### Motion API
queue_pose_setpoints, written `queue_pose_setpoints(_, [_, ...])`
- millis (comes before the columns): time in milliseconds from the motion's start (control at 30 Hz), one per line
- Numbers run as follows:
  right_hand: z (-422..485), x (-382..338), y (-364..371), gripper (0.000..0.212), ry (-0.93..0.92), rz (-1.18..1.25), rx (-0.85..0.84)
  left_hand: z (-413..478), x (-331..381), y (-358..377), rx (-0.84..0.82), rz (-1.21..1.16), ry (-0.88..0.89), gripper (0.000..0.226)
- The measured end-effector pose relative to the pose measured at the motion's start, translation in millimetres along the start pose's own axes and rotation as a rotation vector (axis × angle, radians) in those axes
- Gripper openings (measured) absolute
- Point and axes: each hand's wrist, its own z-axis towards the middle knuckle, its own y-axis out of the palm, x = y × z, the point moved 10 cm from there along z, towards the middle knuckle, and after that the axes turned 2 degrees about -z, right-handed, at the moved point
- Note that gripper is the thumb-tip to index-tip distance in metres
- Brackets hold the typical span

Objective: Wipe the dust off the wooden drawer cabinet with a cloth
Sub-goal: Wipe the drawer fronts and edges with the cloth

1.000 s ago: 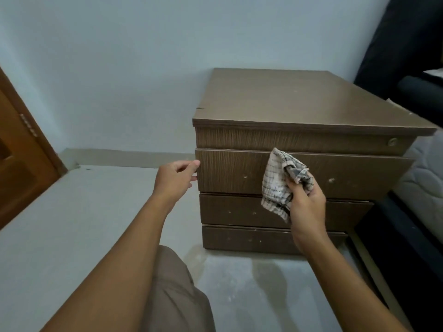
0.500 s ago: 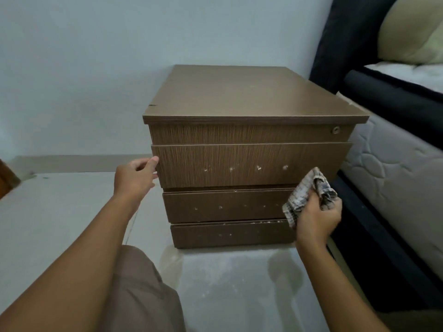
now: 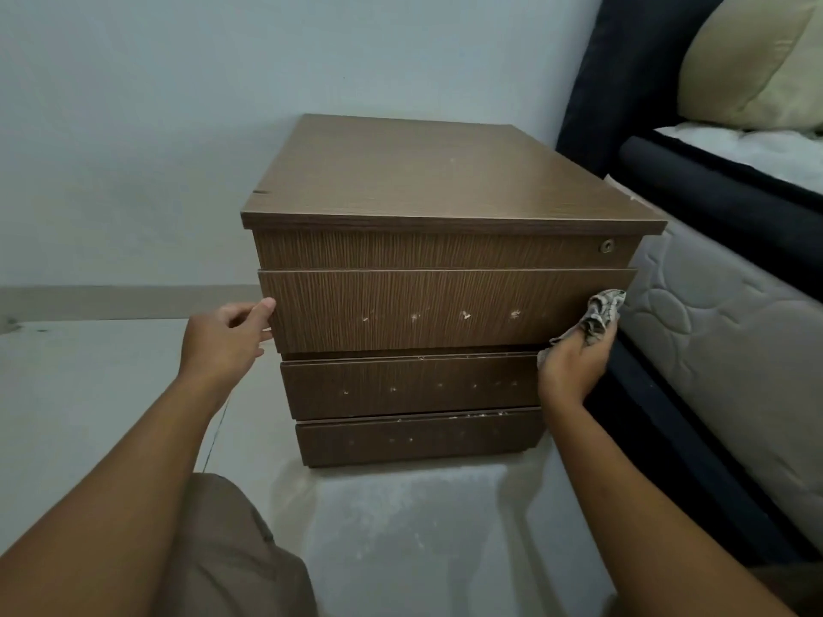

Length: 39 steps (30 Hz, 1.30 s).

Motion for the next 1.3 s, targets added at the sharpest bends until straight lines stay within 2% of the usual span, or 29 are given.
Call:
queue_pose_setpoints(100, [-14, 3, 24, 0.071, -0.066, -0.082, -0.038, 0, 1, 0, -0.009, 0.01, 0.006, 0.04])
queue_pose_setpoints(333, [-63, -3, 60, 0.08, -0.226, -0.135, -0.134, 4, -2, 1, -0.049, 0.008, -0.003, 0.038])
queue_pose_setpoints(667, [-141, -3, 117, 0.082, -0.341, -0.157, -0.335, 4, 0, 3, -0.094, -0.009, -0.044, 0.031])
queue_pose_setpoints(867, [-200, -8, 153, 0.078, -0.415, -0.14, -0.425, 7, -5, 4, -0.093, -0.059, -0.145, 0.023])
queue_pose_setpoints(967, [-227, -9, 172, 0.077, -0.448, -0.163, -0.491, 8, -4, 4, -0.099, -0.102, -0.166, 0.029])
queue_pose_setpoints(1133, [-272, -5, 200, 0.086, -0.528, -0.241, -0.645, 10, 4, -4, -0.057, -0.155, -0.143, 0.041])
queue_pose_setpoints(1233, [-298, 6, 211, 0.09, -0.553, -0.261, -0.823, 12, 6, -12, 0.019, -0.154, -0.131, 0.046])
queue_pose_setpoints(1300, [-311, 19, 206, 0.088, -0.499, -0.208, -0.94, 13, 4, -12, 0.033, -0.157, -0.131, 0.048])
